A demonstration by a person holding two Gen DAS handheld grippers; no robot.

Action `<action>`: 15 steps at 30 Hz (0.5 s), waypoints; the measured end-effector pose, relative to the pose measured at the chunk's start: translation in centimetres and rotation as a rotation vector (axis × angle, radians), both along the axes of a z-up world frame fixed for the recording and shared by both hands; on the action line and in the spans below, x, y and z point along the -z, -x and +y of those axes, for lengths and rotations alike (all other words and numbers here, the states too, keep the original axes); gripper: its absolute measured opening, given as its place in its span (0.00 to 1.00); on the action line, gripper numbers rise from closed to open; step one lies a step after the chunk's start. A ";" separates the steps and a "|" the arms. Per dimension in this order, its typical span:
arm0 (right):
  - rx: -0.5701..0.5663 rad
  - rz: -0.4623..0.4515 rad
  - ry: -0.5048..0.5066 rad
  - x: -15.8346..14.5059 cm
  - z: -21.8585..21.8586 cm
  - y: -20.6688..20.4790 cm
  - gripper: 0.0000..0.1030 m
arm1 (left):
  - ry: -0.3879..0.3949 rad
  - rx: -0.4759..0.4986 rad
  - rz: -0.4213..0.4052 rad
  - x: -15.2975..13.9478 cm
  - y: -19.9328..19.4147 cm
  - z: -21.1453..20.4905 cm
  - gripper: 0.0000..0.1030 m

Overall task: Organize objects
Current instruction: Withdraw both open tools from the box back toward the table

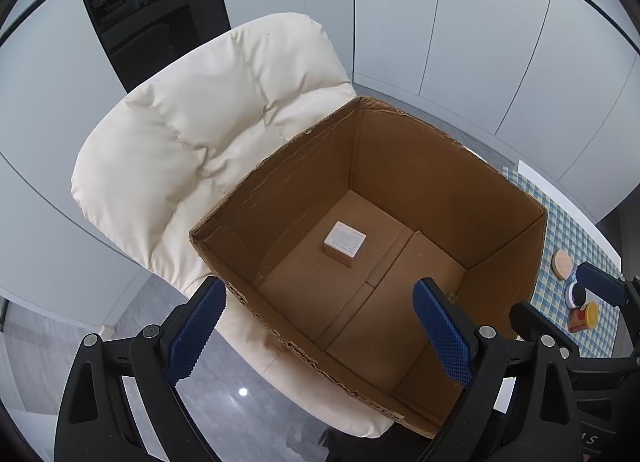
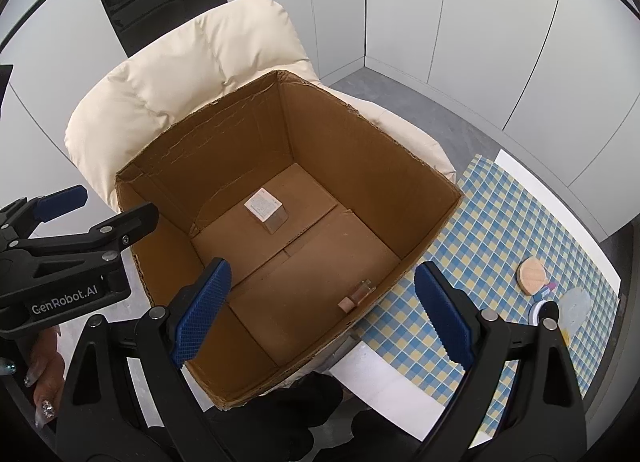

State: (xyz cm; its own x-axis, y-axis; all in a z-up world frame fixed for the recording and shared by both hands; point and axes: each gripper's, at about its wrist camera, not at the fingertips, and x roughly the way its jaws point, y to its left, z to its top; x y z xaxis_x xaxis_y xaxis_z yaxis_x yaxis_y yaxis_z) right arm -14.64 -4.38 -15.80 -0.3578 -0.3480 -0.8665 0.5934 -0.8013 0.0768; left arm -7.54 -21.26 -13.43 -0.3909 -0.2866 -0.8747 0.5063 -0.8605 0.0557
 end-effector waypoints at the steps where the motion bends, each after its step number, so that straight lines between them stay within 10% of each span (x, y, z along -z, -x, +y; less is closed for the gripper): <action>1: 0.001 0.000 0.000 -0.1 0.0 0.0 0.92 | 0.001 0.000 0.001 0.0 0.0 0.0 0.92; 15: 0.019 -0.002 0.017 -2.0 1.8 -1.9 0.92 | 0.010 0.010 -0.010 -1.7 -2.9 1.3 0.92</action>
State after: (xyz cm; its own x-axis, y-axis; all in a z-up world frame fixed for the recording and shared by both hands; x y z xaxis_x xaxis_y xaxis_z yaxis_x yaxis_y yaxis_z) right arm -12.74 -2.58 -13.76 -0.3631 -0.3556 -0.8612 0.5777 -0.8111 0.0914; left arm -4.68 -19.91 -11.76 -0.3852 -0.2910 -0.8757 0.4968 -0.8651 0.0689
